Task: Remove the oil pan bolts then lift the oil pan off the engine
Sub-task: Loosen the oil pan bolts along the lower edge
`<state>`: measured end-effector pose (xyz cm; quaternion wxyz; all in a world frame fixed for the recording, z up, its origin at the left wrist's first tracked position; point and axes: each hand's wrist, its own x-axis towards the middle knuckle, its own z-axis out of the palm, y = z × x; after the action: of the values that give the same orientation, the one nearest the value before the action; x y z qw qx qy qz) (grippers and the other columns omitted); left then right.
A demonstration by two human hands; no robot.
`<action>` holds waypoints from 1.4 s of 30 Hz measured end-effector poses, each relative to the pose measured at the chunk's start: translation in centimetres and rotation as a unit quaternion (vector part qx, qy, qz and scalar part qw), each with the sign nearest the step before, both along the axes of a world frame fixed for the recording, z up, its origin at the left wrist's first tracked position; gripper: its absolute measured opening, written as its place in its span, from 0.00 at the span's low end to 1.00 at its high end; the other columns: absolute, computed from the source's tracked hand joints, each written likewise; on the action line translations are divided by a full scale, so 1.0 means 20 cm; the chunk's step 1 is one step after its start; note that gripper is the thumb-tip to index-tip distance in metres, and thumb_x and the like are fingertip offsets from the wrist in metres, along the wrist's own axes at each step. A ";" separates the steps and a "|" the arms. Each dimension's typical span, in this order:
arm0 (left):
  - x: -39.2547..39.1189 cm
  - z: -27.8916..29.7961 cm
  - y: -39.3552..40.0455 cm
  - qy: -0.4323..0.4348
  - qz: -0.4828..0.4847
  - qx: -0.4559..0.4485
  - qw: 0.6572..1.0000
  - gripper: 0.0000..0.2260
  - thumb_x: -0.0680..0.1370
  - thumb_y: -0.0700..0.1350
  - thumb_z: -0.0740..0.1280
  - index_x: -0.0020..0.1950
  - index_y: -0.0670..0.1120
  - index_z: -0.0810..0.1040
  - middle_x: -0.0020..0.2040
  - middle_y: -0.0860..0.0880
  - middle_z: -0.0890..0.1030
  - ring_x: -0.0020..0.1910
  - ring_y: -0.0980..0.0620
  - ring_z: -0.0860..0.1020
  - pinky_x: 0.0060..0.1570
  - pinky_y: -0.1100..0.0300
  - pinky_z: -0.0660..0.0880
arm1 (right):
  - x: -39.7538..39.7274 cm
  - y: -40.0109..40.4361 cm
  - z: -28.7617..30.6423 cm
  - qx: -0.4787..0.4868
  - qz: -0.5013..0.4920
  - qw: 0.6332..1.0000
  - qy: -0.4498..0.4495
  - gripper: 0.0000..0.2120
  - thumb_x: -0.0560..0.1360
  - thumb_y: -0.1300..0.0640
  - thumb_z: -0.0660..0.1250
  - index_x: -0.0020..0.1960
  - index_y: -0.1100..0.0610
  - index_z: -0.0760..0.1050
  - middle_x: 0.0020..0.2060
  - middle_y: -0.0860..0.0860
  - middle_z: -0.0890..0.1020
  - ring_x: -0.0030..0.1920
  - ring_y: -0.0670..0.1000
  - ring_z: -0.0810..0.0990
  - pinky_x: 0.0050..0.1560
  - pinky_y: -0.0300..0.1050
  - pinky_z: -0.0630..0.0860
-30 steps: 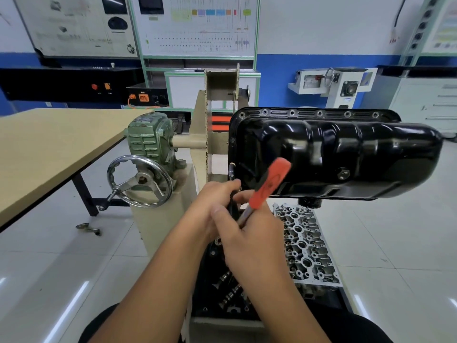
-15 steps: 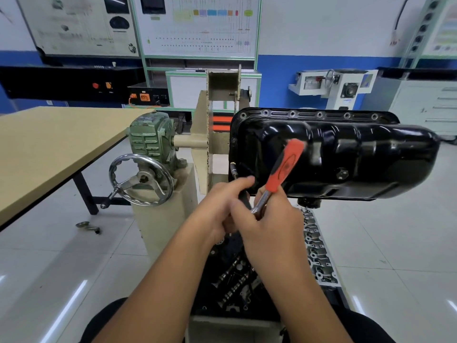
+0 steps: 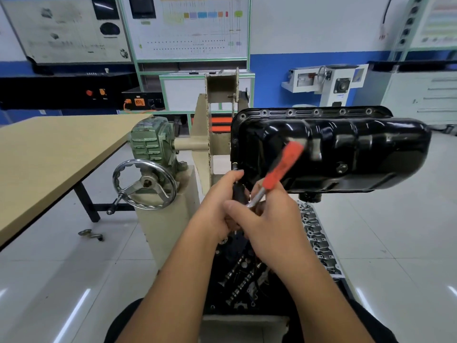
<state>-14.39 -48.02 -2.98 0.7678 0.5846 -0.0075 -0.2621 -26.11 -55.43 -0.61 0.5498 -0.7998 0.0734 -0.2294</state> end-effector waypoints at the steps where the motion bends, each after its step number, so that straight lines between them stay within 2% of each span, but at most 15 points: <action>1: 0.00 -0.01 0.01 -0.009 -0.016 0.010 1.000 0.16 0.66 0.62 0.75 0.37 0.50 0.82 0.35 0.49 0.77 0.35 0.49 0.74 0.44 0.52 0.69 | 0.00 -0.01 0.00 -0.075 -0.015 0.997 -0.005 0.16 0.72 0.48 0.77 0.44 0.42 0.69 0.33 0.41 0.80 0.31 0.42 0.78 0.29 0.33 0.69; 3: -0.01 -0.03 0.05 -0.017 -0.034 0.022 0.999 0.14 0.71 0.60 0.75 0.38 0.51 0.81 0.35 0.49 0.75 0.33 0.51 0.72 0.39 0.55 0.65 | 0.00 0.02 -0.01 -0.082 -0.031 0.996 -0.018 0.15 0.72 0.47 0.77 0.47 0.44 0.70 0.34 0.41 0.81 0.34 0.41 0.79 0.32 0.32 0.71; 5: 0.00 -0.03 0.08 0.010 -0.040 0.000 0.999 0.14 0.74 0.58 0.73 0.42 0.47 0.81 0.36 0.49 0.79 0.29 0.51 0.75 0.35 0.58 0.67 | -0.01 0.11 -0.03 0.089 -0.028 0.995 -0.041 0.12 0.74 0.49 0.77 0.47 0.46 0.73 0.33 0.47 0.81 0.29 0.46 0.77 0.30 0.39 0.72; 9: -0.04 -0.01 0.08 0.039 -0.034 -0.019 0.998 0.22 0.76 0.61 0.71 0.36 0.43 0.80 0.26 0.47 0.77 0.19 0.52 0.73 0.19 0.67 0.69 | 0.00 0.28 -0.06 0.568 -0.009 0.819 -0.083 0.17 0.81 0.49 0.70 0.47 0.64 0.74 0.28 0.58 0.75 0.21 0.49 0.67 0.23 0.41 0.67; 12: -0.06 -0.03 0.04 -0.002 0.009 -0.018 1.000 0.23 0.78 0.60 0.70 0.27 0.48 0.76 0.29 0.47 0.75 0.23 0.51 0.72 0.24 0.63 0.70 | 0.01 0.27 -0.07 0.482 -0.024 0.873 -0.070 0.14 0.77 0.48 0.74 0.51 0.55 0.73 0.34 0.61 0.79 0.24 0.51 0.72 0.29 0.43 0.71; 16: -0.09 -0.04 0.03 -0.047 0.032 -0.017 0.998 0.18 0.72 0.62 0.74 0.37 0.47 0.84 0.41 0.41 0.80 0.40 0.44 0.78 0.45 0.52 0.72 | -0.01 0.12 -0.05 0.149 -0.021 0.989 0.005 0.20 0.68 0.53 0.75 0.43 0.38 0.65 0.37 0.48 0.81 0.30 0.48 0.77 0.33 0.43 0.71; 20: -0.11 -0.02 0.06 -0.087 -0.045 0.033 0.995 0.19 0.63 0.65 0.77 0.39 0.51 0.83 0.44 0.43 0.72 0.43 0.44 0.68 0.36 0.55 0.62 | -0.05 0.03 -0.06 -0.102 -0.067 0.992 0.007 0.17 0.75 0.53 0.73 0.50 0.41 0.65 0.35 0.45 0.79 0.34 0.42 0.78 0.30 0.34 0.70; 23: -0.11 0.00 0.06 -0.076 -0.043 0.024 0.996 0.18 0.66 0.62 0.75 0.34 0.47 0.80 0.31 0.45 0.72 0.30 0.48 0.72 0.32 0.62 0.66 | -0.06 0.12 -0.06 0.178 -0.055 0.980 -0.066 0.13 0.76 0.54 0.75 0.50 0.46 0.70 0.32 0.48 0.80 0.26 0.47 0.76 0.29 0.43 0.73; 26: -0.14 -0.01 0.05 -0.019 -0.063 0.021 0.998 0.26 0.75 0.60 0.68 0.22 0.46 0.75 0.18 0.52 0.62 0.13 0.54 0.63 0.19 0.71 0.60 | -0.05 0.23 -0.05 0.539 -0.027 0.835 -0.104 0.10 0.81 0.57 0.70 0.55 0.61 0.71 0.30 0.55 0.78 0.22 0.49 0.71 0.23 0.43 0.70; 28: -0.16 -0.01 0.03 -0.002 -0.055 0.005 0.998 0.23 0.78 0.58 0.65 0.32 0.44 0.84 0.20 0.51 0.62 0.15 0.54 0.62 0.21 0.69 0.60 | -0.05 0.21 -0.05 0.462 -0.068 0.880 -0.090 0.09 0.81 0.55 0.70 0.55 0.59 0.72 0.33 0.54 0.81 0.25 0.51 0.75 0.28 0.48 0.74; 30: -0.17 0.01 0.01 0.010 -0.020 -0.050 0.998 0.17 0.77 0.53 0.64 0.35 0.43 0.81 0.26 0.50 0.66 0.21 0.53 0.66 0.25 0.65 0.66 | -0.05 0.13 -0.08 0.130 -0.089 0.985 -0.067 0.09 0.78 0.52 0.72 0.55 0.47 0.74 0.37 0.47 0.83 0.35 0.49 0.81 0.40 0.53 0.80; 33: -0.15 -0.01 -0.01 0.017 0.008 -0.099 0.995 0.16 0.73 0.47 0.66 0.25 0.49 0.71 0.27 0.52 0.68 0.22 0.53 0.71 0.24 0.64 0.70 | -0.06 0.04 -0.09 -0.159 -0.080 0.983 -0.041 0.24 0.72 0.47 0.77 0.64 0.33 0.72 0.36 0.39 0.82 0.39 0.43 0.82 0.44 0.44 0.81; 36: -0.13 -0.02 0.00 0.033 0.000 -0.080 0.996 0.16 0.71 0.51 0.68 0.25 0.49 0.72 0.26 0.51 0.69 0.23 0.52 0.72 0.26 0.64 0.71 | -0.05 0.10 -0.11 -0.075 -0.137 0.983 -0.100 0.15 0.70 0.43 0.75 0.56 0.40 0.79 0.34 0.41 0.83 0.36 0.43 0.82 0.41 0.48 0.82; 40: -0.14 -0.02 0.02 0.051 -0.035 -0.006 0.998 0.16 0.63 0.61 0.71 0.31 0.48 0.77 0.28 0.50 0.66 0.24 0.52 0.61 0.32 0.58 0.51 | -0.02 0.23 -0.15 0.346 -0.132 0.920 -0.127 0.08 0.74 0.47 0.75 0.46 0.49 0.79 0.35 0.54 0.86 0.31 0.56 0.83 0.32 0.53 0.80; 42: -0.15 -0.01 0.01 0.052 -0.046 -0.012 0.997 0.15 0.68 0.60 0.69 0.32 0.48 0.79 0.27 0.51 0.69 0.23 0.53 0.63 0.32 0.59 0.52 | -0.03 0.23 -0.15 0.344 -0.116 0.921 -0.141 0.03 0.77 0.51 0.74 0.50 0.47 0.82 0.36 0.54 0.86 0.32 0.55 0.82 0.33 0.50 0.78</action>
<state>-17.43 -47.90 -3.18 0.7613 0.5598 0.0028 -0.3272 -26.70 -50.92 -3.68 0.7652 -0.5066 0.1620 -0.3626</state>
